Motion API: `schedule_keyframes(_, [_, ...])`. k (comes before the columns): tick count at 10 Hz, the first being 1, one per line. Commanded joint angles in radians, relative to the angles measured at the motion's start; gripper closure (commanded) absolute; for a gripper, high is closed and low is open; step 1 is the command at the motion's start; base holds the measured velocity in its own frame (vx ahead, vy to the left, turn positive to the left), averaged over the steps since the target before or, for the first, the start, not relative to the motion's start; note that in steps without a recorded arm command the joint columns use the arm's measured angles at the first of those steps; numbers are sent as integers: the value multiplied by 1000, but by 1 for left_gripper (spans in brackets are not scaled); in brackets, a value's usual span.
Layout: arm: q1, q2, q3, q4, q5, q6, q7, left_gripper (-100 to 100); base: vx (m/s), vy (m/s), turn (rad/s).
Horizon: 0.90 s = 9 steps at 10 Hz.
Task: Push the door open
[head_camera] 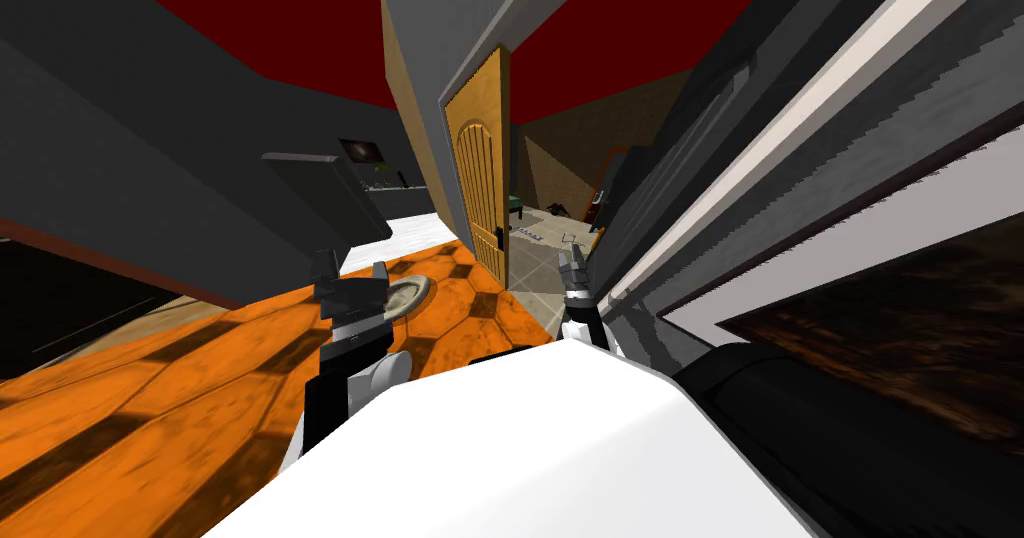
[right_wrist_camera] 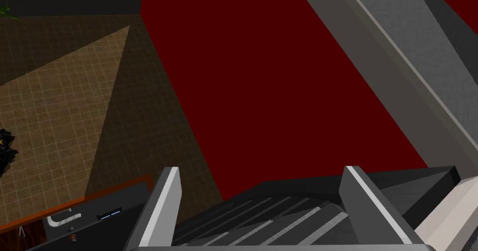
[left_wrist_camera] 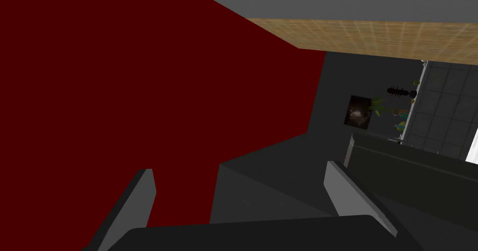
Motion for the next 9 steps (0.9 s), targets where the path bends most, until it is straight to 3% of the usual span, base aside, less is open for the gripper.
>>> schedule_keyframes(1, [-23,12,-15,39,5,0,-1,-100,156,-26,-80])
schedule_keyframes(4, [-71,34,-47,123,16,-2,-3,-100,119,92,-128])
schedule_keyframes(9, [-128,53,-85,220,28,-3,-6,-100,97,74,-76])
